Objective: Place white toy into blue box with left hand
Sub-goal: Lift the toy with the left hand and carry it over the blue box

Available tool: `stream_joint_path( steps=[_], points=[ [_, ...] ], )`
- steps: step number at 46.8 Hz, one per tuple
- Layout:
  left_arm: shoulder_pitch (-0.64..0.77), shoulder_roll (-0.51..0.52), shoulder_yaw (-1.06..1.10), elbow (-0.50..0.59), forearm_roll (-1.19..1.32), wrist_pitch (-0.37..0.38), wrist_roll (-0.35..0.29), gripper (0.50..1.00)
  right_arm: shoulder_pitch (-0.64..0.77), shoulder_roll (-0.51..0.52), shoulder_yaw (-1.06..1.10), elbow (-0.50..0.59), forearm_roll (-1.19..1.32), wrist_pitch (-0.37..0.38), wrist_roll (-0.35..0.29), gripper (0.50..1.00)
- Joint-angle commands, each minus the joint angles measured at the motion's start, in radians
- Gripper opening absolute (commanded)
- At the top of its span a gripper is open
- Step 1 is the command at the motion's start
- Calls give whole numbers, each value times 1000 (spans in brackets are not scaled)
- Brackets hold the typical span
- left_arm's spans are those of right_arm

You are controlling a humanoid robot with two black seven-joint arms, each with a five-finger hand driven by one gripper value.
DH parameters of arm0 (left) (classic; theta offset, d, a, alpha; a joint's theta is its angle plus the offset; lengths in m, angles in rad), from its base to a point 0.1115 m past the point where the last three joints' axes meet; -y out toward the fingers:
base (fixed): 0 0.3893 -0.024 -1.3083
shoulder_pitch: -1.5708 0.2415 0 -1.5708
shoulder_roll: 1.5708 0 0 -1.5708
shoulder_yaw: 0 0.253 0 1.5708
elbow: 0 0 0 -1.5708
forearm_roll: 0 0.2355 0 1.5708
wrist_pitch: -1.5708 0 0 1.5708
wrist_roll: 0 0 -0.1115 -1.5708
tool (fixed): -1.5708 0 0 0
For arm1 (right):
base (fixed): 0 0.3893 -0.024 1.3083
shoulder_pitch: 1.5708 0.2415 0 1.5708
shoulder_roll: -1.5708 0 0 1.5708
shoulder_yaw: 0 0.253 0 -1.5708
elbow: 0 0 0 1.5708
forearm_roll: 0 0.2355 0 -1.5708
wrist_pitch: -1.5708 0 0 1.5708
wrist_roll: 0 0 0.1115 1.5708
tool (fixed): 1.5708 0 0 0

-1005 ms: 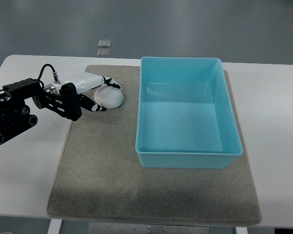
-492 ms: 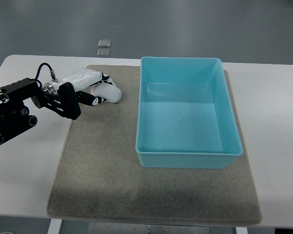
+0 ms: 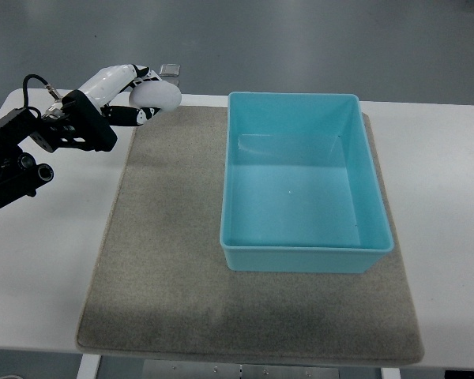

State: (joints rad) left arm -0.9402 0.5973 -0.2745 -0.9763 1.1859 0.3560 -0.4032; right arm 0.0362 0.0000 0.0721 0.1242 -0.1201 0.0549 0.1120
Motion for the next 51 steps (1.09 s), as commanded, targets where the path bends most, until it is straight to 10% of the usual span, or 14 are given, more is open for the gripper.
stream_joint_path(
  steps=[1,17,39,47,51],
  points=[
    [-25,1,-6,-44,0,0,-2,500,1,0,0,0,-1,0,0,936],
    [-111,-48,6,-242,17,-20,-17,500,-1,0,0,0,-1,0,0,936],
    [-95,-237,166,-239,20,-28,-17,557,1,0,0,0,0,-1,0,936],
    [-74,-258,173,-236,12,-25,-17,915,1,0,0,0,-1,0,0,936],
    [-68,-261,173,-234,1,-22,-17,990,1,0,0,0,0,0,0,936]
  ],
)
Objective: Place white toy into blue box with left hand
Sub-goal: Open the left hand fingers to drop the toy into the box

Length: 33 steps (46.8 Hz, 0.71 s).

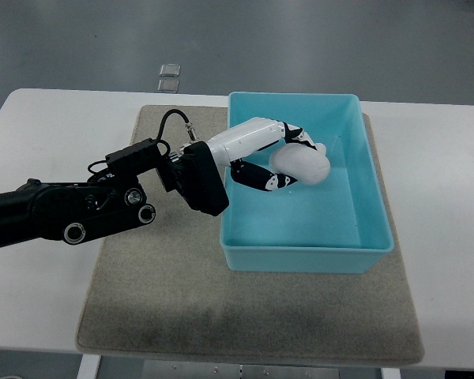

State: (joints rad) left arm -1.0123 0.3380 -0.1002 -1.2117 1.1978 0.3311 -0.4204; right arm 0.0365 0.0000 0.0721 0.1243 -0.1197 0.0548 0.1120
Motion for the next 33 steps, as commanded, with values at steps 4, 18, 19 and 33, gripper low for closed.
stream_joint_path(
  steps=[4,18,19,33],
  points=[
    [14,-4,-3,1,-14,3,0,994,0,0,0,0,-2,0,0,936],
    [23,1,-15,1,-29,17,0,994,-1,0,0,0,0,-1,0,936],
    [23,3,-16,1,-38,17,0,994,0,0,0,0,0,-1,0,936],
    [50,33,-180,6,-371,20,0,996,-1,0,0,0,-2,0,0,936]
  ],
)
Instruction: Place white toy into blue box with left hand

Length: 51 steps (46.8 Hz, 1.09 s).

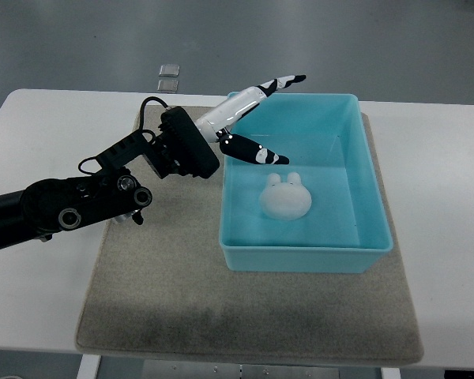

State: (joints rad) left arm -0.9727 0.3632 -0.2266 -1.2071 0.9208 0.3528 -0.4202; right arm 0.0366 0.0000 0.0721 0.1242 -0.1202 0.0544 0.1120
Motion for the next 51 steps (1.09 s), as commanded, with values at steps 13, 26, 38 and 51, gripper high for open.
stream_joint_path(
  steps=[13,26,38,51],
  points=[
    [81,10,-327,99,-638,-63,1,1000,0,0,0,0,1,1,0,936],
    [152,7,-477,198,-1030,-205,1,1000,0,0,0,0,1,1,0,936],
    [249,-4,-573,198,-1082,-235,1,1000,0,0,0,0,1,-1,0,936],
    [287,-6,-611,198,-1109,-245,1,1000,0,0,0,0,-1,1,0,936]
  ],
)
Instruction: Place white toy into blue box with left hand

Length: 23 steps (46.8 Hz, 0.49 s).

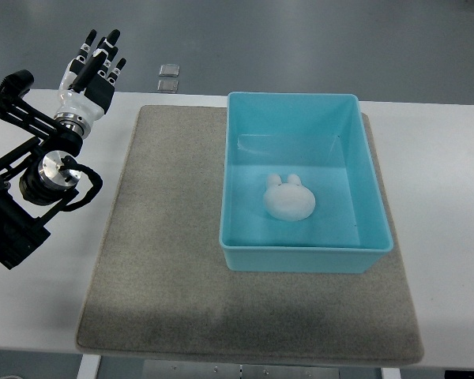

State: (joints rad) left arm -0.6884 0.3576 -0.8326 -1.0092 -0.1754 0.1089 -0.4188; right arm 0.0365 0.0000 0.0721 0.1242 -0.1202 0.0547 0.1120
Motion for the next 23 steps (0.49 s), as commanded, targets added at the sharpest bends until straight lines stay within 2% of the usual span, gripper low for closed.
stream_joint_path(
  steps=[1,12,23],
  points=[
    [4,0,-6,0,-18,-3,0,1000,-1,0,0,0,1,1,0,936],
    [40,9,-28,0,-55,-52,0,1000,0,0,0,0,1,-1,0,936],
    [46,11,-57,0,-53,-49,0,1000,0,0,2,8,-2,10,0,936]
  ],
)
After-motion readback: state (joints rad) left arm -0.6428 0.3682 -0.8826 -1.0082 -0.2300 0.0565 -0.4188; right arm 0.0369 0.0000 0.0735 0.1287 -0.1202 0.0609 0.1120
